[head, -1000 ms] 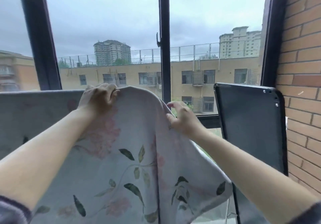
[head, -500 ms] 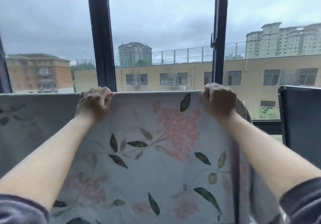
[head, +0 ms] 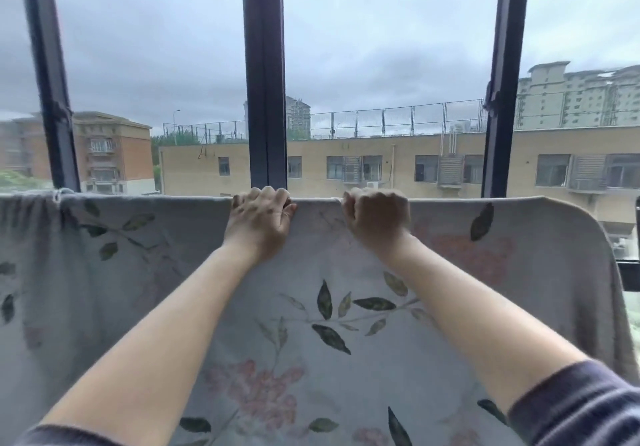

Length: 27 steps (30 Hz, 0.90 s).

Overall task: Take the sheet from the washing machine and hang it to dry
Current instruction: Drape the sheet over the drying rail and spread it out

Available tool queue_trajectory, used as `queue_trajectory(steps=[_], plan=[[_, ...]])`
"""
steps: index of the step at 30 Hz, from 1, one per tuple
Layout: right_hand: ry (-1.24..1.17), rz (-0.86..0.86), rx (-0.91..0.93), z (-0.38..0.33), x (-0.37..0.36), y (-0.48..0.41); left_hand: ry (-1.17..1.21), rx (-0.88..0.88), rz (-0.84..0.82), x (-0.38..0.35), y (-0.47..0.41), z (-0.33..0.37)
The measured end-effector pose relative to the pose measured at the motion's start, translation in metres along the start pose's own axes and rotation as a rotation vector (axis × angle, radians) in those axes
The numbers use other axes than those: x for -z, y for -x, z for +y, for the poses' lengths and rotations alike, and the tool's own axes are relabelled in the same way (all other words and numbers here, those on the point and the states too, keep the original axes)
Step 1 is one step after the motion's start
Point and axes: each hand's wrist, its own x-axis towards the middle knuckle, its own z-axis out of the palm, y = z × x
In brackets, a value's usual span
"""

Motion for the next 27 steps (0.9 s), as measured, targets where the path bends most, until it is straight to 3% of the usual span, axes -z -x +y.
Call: queue_trajectory(steps=[6, 16, 20, 23, 27], plan=[[0.009, 0.068, 0.035, -0.041, -0.022, -0.012, 0.050, -0.052, 0.102, -0.003, 0.004, -0.046], [0.040, 0.209, 0.029, -0.019, -0.030, -0.008, 0.035, 0.196, 0.224, 0.003, 0.022, -0.193], [0.035, 0.231, -0.002, -0.040, -0.030, -0.011, -0.019, 0.197, 0.287, 0.008, 0.027, -0.222], [0.041, 0.198, 0.031, -0.085, -0.033, -0.021, -0.031, 0.150, 0.323, 0.007, 0.026, -0.224], [0.053, -0.004, 0.076, -0.172, -0.046, -0.038, 0.034, 0.032, 0.335, 0.007, 0.023, -0.225]])
